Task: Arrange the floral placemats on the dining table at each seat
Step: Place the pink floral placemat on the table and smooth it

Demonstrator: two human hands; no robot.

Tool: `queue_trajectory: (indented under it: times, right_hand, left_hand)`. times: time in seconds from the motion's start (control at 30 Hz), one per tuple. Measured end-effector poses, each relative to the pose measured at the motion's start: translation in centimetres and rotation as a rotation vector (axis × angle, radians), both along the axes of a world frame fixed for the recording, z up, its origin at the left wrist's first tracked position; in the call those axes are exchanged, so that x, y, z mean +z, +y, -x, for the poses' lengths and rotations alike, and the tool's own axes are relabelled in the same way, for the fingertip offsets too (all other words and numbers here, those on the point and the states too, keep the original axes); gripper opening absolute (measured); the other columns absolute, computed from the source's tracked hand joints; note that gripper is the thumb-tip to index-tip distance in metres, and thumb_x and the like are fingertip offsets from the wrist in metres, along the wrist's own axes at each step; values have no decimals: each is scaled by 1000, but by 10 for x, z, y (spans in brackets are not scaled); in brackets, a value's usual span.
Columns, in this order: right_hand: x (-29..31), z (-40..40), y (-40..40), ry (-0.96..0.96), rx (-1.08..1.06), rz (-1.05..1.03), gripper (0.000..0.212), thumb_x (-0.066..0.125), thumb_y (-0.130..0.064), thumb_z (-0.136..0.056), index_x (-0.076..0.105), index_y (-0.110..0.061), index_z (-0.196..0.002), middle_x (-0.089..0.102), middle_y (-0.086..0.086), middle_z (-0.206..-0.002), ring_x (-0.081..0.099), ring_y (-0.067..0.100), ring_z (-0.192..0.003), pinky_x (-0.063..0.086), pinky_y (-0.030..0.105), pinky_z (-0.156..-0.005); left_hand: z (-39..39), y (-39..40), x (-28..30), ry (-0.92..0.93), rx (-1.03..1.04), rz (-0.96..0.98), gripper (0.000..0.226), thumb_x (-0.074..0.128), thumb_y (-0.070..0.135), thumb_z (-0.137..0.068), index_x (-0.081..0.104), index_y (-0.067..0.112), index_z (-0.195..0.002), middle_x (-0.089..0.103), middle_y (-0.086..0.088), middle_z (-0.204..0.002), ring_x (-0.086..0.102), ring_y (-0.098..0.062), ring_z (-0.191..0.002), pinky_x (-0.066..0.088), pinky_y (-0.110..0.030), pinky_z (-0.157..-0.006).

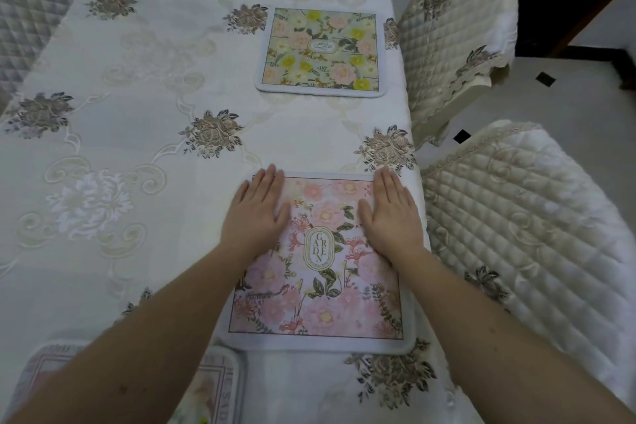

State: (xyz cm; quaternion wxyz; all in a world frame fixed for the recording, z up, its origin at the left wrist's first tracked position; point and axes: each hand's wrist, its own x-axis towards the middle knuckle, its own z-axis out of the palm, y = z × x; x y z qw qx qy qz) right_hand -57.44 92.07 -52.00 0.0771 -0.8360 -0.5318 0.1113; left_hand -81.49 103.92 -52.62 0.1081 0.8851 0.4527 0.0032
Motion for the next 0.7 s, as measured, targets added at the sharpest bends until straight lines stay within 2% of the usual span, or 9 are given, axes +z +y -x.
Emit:
queue_trajectory:
  times: [0.13,0.3,0.43,0.57,0.7]
  right_hand:
    - [1,-12,-8,14,-60,48,68,18,-48,-100,1,-14,-156,-1,3,-164,0,15,-150,2,36,-122]
    - [14,-9,-9,5,-62,109,66,19,-46,-102,3,-13,-156,0,4,-165,0,18,-151,-2,38,-122]
    - [32,1,-17,22,-77,101,62,19,-43,-102,9,-15,-156,6,4,-164,3,21,-151,0,41,-121]
    - [54,26,-36,-13,-71,54,60,19,-37,-99,16,-16,-155,15,6,-163,9,24,-150,4,42,-120]
    - [79,54,-61,-21,-19,21,60,23,-34,-98,20,-15,-154,17,5,-162,11,25,-150,6,42,-119]
  left_hand:
    - [15,4,2,14,76,14,70,12,53,-97,-1,20,-156,-3,1,-164,-5,-12,-150,-1,-35,-121]
    - [17,7,16,117,71,45,69,18,51,-100,0,17,-156,-1,-1,-165,-2,-15,-150,0,-38,-121]
    - [-1,0,48,145,89,39,63,29,40,-101,14,9,-154,17,-11,-162,15,-24,-149,11,-43,-121]
    - [-14,-37,74,19,40,62,61,22,47,-102,23,13,-153,24,-8,-160,20,-24,-147,17,-43,-119]
    - [6,-70,88,36,-19,59,69,10,55,-98,24,17,-153,23,-6,-161,17,-22,-148,15,-41,-119]
